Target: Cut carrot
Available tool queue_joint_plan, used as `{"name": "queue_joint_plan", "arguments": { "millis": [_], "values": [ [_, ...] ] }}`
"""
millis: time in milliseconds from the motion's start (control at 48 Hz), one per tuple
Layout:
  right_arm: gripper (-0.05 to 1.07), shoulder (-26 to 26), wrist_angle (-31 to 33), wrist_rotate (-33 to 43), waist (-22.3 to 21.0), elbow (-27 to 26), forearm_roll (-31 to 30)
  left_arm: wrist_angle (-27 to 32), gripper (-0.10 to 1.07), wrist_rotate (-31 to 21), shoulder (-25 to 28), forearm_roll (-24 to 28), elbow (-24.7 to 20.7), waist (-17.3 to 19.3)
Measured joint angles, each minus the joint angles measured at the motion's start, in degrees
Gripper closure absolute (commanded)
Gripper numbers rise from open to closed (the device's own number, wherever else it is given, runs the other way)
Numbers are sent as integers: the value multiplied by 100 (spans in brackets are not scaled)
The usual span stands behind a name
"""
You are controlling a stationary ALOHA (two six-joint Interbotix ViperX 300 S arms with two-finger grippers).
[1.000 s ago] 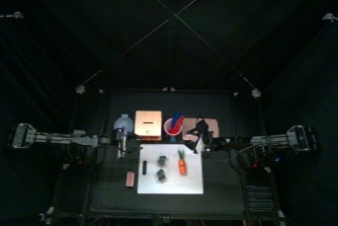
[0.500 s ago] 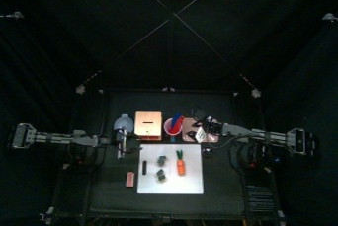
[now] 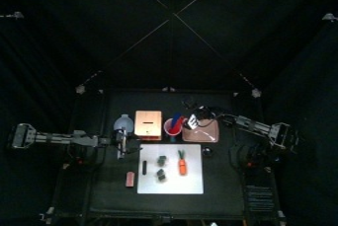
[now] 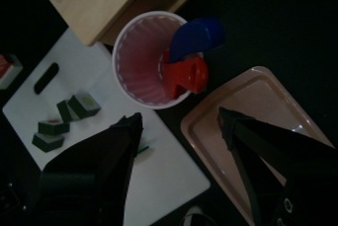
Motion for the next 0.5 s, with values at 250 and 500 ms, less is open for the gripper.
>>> {"name": "queue_joint_plan", "arguments": {
  "millis": [250, 500],
  "values": [
    [9, 993, 888, -404, -193, -853, 308, 0, 11, 0, 0, 0, 79, 9],
    [17, 1433, 1116, -483, -185, -1204, 431, 0, 11, -18, 0, 0, 167, 0]
  ]
}}
